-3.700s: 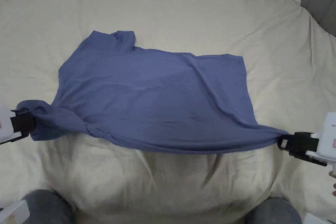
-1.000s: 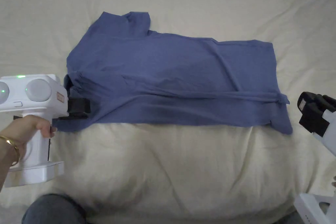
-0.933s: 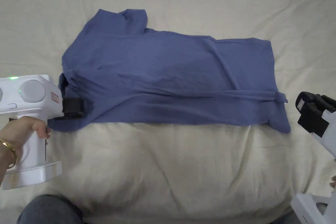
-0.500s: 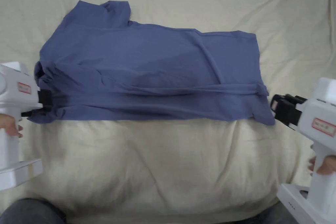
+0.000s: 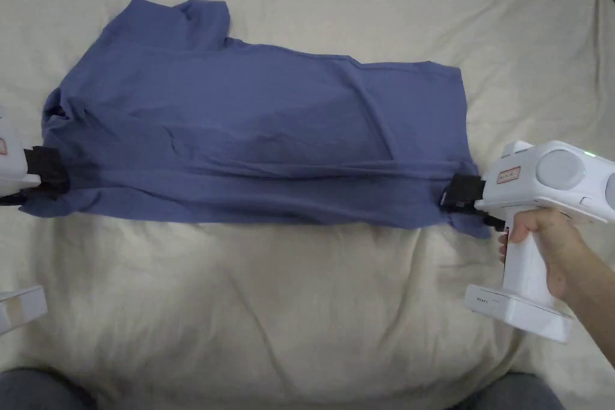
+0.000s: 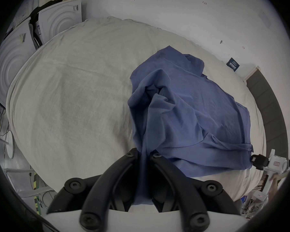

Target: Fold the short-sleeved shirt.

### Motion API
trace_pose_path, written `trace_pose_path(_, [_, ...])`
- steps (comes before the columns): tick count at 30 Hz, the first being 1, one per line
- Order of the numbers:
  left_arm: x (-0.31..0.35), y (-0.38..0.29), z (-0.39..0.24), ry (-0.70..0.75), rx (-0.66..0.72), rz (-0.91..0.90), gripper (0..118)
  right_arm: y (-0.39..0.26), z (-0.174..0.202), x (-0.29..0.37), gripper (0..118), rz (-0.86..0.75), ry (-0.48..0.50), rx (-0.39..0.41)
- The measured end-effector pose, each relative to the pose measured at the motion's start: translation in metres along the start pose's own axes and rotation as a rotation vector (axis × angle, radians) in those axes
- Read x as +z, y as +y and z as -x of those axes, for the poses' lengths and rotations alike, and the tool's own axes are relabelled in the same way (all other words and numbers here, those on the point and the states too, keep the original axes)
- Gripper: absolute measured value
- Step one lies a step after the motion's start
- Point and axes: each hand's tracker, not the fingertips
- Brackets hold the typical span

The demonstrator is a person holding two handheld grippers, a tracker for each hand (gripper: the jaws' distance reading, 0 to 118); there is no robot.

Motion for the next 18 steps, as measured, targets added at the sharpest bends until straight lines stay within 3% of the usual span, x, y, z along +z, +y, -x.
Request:
trace_pose_path(2, [0.001, 0.001, -0.001, 0.001, 0.001, 0.006, 11, -0.003, -0.006, -0.005, 16, 0.042, 0.048, -0.068])
trace_pose_path(3, [0.002, 0.001, -0.002, 0.001, -0.001, 0.008, 11, -0.004, -0.007, 0.000, 8, 0.020, 0.070, -0.080])
trace_pose_path(7, [0.014, 0.003, -0.005, 0.011, -0.025, 0.012, 11, -0.001, -0.012, 0.031, 7, 0.019, 0.077, -0.024])
trace_pose_path(12, [0.053, -0.004, -0.002, -0.022, -0.010, -0.032, 11, -0.006, -0.026, 0.089, 7, -0.012, 0.162, 0.067])
trace_pose_path(16, [0.082, -0.030, 0.018, -0.066, -0.014, -0.046, 11, -0.030, -0.040, 0.119, 7, -0.021, 0.117, 0.181])
trace_pose_path(18, [0.085, -0.047, 0.032, -0.076, -0.013, -0.014, 11, -0.050, -0.049, 0.120, 7, -0.005, 0.113, 0.191])
